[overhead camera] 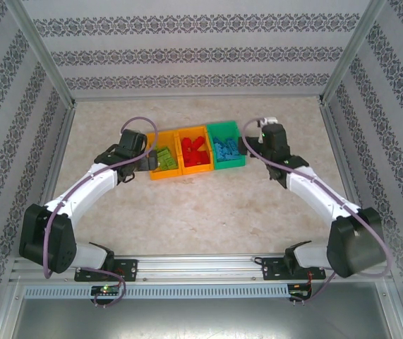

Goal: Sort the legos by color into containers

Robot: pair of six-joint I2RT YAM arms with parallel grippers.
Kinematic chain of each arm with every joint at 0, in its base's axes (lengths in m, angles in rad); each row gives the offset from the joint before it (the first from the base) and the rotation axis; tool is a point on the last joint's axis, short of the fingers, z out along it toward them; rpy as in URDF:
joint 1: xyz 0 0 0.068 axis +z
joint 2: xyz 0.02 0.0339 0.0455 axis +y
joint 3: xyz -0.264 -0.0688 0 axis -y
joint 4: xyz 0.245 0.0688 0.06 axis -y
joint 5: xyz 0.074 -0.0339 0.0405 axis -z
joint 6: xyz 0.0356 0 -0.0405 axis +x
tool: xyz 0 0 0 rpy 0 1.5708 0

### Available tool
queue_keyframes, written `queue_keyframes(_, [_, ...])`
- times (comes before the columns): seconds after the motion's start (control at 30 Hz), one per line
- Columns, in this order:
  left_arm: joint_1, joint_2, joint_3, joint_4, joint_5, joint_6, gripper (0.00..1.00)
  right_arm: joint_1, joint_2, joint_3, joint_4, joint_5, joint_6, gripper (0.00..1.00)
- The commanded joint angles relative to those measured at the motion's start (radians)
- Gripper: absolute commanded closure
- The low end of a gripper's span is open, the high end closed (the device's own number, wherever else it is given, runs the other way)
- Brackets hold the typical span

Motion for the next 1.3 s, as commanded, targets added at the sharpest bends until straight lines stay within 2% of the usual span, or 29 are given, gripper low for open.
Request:
queue_keyframes(0.0, [0.017,-0.016,-0.025,0.078,-0.01,0.056,0.01,-0.07,-0.055,-0.153,0.218,0.085,-0.151,0.02])
queue_keyframes(0.1, [0.024,-0.03,-0.052,0.121,-0.013,0.094,0.01,-0.163,-0.087,-0.28,0.371,0.06,-0.147,0.02])
queue_keyframes(0.23, [0.033,-0.064,-0.106,0.211,-0.042,0.153,0.01,-0.254,-0.034,-0.376,0.558,0.012,-0.113,0.02])
queue_keyframes(0.33, [0.044,-0.087,-0.146,0.259,-0.083,0.185,0.01,-0.263,0.047,-0.416,0.695,0.039,-0.109,0.02])
queue_keyframes(0.43, [0.066,-0.106,-0.197,0.332,-0.102,0.202,0.01,-0.266,0.108,-0.395,0.727,0.049,-0.12,0.02])
queue_keyframes(0.5, [0.087,-0.11,-0.243,0.398,-0.104,0.194,0.01,-0.257,0.172,-0.4,0.82,0.039,-0.136,0.02])
queue_keyframes(0.57, [0.106,-0.103,-0.272,0.45,-0.108,0.197,0.01,-0.251,0.147,-0.413,0.787,0.033,-0.141,0.02])
queue_keyframes(0.63, [0.125,-0.094,-0.299,0.502,-0.125,0.197,0.01,-0.258,0.178,-0.444,0.863,-0.001,-0.143,0.02])
queue_keyframes(0.67, [0.136,-0.091,-0.316,0.538,-0.132,0.202,0.01,-0.258,0.216,-0.473,0.983,-0.001,-0.147,0.02])
queue_keyframes(0.7, [0.144,-0.09,-0.333,0.575,-0.137,0.213,0.01,-0.257,0.217,-0.472,0.987,-0.001,-0.149,0.02])
queue_keyframes(0.73, [0.149,-0.089,-0.353,0.621,-0.143,0.238,0.01,-0.258,0.19,-0.457,0.914,-0.004,-0.147,0.02])
queue_keyframes(0.8, [0.153,-0.081,-0.413,0.748,-0.172,0.291,0.01,-0.261,0.211,-0.47,0.971,-0.007,-0.147,0.02])
queue_keyframes(0.83, [0.155,-0.074,-0.437,0.802,-0.17,0.312,0.01,-0.26,0.201,-0.464,0.944,-0.009,-0.149,0.02])
queue_keyframes(0.9, [0.175,-0.051,-0.484,0.905,-0.115,0.341,0.01,-0.261,0.204,-0.465,0.952,-0.01,-0.15,0.02])
queue_keyframes(1.2, [0.213,0.087,-0.523,1.133,-0.033,0.365,0.01,-0.26,0.199,-0.464,0.938,-0.01,-0.151,0.02])
queue_keyframes(1.27, [0.219,0.13,-0.56,1.236,-0.011,0.368,0.01,-0.259,0.197,-0.462,0.934,-0.01,-0.152,0.02])
